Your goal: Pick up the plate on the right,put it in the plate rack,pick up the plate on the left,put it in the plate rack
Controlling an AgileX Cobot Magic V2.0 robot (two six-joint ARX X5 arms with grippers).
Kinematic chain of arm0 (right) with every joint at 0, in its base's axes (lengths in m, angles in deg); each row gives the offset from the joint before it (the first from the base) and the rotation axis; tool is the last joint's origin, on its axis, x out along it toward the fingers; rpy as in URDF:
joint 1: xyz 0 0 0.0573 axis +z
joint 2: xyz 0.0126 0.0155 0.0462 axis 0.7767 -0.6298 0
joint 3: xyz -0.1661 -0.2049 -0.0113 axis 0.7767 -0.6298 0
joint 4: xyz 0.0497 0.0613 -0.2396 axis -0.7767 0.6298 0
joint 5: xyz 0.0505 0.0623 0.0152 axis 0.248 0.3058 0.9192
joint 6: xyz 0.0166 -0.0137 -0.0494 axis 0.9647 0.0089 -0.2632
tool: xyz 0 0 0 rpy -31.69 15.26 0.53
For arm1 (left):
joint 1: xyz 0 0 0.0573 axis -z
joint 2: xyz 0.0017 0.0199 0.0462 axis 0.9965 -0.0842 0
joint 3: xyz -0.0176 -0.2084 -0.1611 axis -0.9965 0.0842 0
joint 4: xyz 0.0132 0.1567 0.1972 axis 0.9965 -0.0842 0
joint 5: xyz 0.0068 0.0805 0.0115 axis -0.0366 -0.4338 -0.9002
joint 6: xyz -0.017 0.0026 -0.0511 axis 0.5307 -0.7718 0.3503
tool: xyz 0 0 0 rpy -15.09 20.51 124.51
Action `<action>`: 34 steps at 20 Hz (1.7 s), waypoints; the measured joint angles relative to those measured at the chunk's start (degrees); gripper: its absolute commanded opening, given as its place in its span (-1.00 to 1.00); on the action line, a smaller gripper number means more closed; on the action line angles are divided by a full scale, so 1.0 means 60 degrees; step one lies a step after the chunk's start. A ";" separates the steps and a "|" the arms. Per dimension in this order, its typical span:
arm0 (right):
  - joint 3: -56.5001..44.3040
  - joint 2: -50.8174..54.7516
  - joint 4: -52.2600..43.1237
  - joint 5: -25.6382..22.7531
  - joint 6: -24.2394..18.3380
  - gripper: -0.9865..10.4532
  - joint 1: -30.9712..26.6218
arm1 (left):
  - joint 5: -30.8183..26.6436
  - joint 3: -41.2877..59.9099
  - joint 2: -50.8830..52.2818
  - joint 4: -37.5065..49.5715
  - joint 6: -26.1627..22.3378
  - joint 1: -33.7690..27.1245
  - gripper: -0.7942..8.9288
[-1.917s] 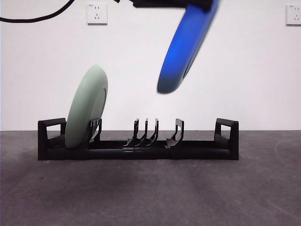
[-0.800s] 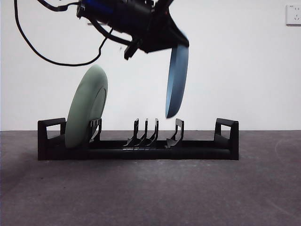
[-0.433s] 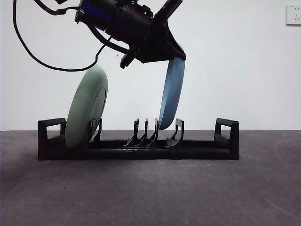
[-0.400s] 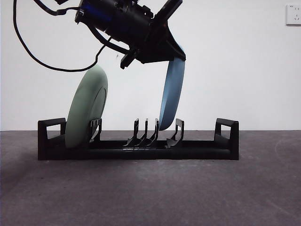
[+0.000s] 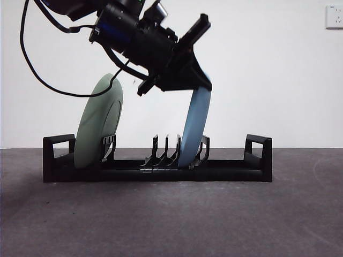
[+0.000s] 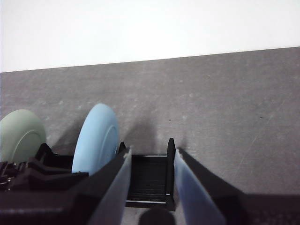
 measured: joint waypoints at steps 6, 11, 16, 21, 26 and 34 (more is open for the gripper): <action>0.0000 0.0000 0.0000 0.0004 -0.0073 -0.55 0.0000 | 0.0025 0.0000 -0.0015 -0.0015 -0.0036 0.0000 -0.31; 0.0000 0.0000 0.0015 0.0015 -0.0153 -0.55 0.0000 | 0.0321 0.0000 0.0058 -0.0106 -0.0215 0.0000 -0.24; 0.0000 -0.0007 0.0397 0.0131 -0.0543 -0.55 0.0000 | 0.0310 -0.0011 0.1002 -0.0980 -0.1005 0.0047 -0.24; 0.0000 -0.0073 0.1133 0.1249 -0.1370 -0.55 0.0000 | -0.0612 -0.0084 0.2652 -0.2277 -0.2415 0.0131 -0.25; 0.0000 -0.0087 0.1883 0.1545 -0.2175 -0.74 0.0000 | -0.2765 -0.0095 0.4503 -0.4404 -0.3956 0.0124 -0.72; -0.0222 0.0149 0.1311 0.1545 -0.2379 -0.85 0.0004 | -0.4178 -0.0091 0.7275 -0.8284 -0.4608 -0.1198 -0.85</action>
